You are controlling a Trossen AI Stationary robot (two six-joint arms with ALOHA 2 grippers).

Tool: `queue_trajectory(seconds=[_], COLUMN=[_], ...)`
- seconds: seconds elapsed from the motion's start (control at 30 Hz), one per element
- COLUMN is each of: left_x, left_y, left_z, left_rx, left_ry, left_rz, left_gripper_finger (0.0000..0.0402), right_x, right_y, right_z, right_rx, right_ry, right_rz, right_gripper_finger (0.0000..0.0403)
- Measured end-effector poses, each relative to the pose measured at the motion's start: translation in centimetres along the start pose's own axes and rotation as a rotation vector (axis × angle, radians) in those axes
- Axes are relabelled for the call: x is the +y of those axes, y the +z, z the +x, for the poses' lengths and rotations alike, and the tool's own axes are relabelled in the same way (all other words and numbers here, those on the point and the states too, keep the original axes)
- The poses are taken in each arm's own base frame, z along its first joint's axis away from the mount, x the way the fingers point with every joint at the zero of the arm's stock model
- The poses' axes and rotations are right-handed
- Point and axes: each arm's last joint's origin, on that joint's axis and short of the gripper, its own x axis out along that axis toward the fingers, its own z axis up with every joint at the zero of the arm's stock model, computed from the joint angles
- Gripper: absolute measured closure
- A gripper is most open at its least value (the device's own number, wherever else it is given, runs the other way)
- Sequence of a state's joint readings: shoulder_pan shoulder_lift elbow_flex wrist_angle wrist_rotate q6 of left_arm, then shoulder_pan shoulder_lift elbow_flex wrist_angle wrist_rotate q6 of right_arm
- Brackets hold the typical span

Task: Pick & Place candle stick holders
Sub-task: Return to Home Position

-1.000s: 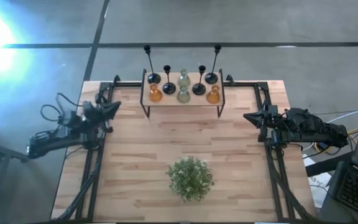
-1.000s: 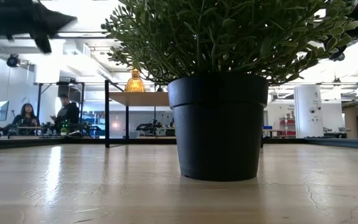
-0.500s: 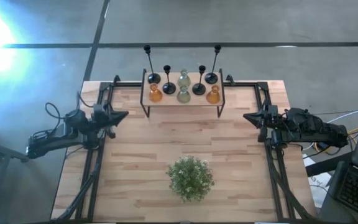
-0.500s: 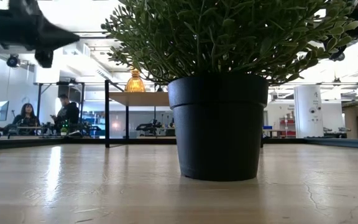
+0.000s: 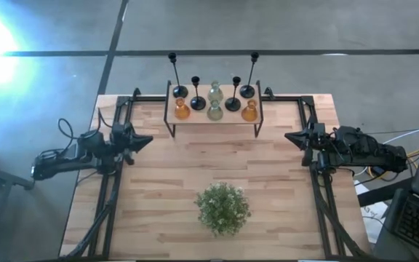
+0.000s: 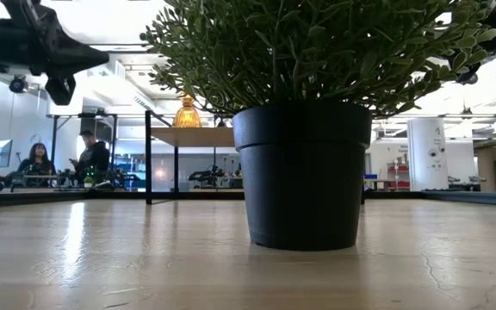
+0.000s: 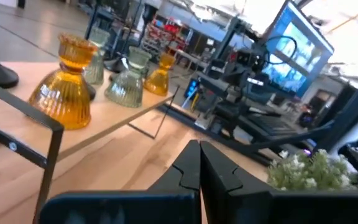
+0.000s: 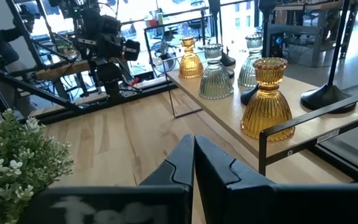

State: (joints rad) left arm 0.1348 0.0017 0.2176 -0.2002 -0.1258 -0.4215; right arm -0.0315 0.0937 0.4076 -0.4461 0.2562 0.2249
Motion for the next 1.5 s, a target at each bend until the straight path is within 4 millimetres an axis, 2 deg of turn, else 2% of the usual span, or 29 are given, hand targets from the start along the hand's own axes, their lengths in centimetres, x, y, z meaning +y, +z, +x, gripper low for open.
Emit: queue_trajectory(seconds=[0.13, 0.27, 0.53, 0.8, 1.1, 1.5], left_x=[0.2, 0.4, 1.2, 1.1, 1.2, 1.2], left_y=[-0.7, -1.1, -3.6, -4.7, -5.1, -5.2], left_z=[0.4, 0.6, 1.3, 1.6, 1.9, 1.9], left_rx=[-0.038, -0.042, 0.057, 0.077, 0.124, 0.131], left_ry=[0.011, 0.01, -0.032, -0.209, -0.224, -0.217], left_rz=[0.031, 0.138, 0.348, 0.405, 0.271, 0.264], left_gripper_finger=[0.0401, 0.0401, 0.0401, 0.0401, 0.0381, 0.0377], right_x=[0.0, 0.0, 0.0, 0.0, 0.0, 0.0], right_y=[0.0, 0.0, 0.0, 0.0, 0.0, 0.0], right_z=[0.0, 0.0, 0.0, 0.0, 0.0, 0.0], right_rx=[0.0, 0.0, 0.0, 0.001, 0.0, 0.0], right_ry=[0.0, 0.002, 0.001, 0.001, 0.0, 0.0], right_rz=[0.0, 0.0, 0.0, 0.0, 0.0, 0.0], right_gripper_finger=[0.0394, 0.0394, 0.0394, 0.0394, 0.0394, 0.0394])
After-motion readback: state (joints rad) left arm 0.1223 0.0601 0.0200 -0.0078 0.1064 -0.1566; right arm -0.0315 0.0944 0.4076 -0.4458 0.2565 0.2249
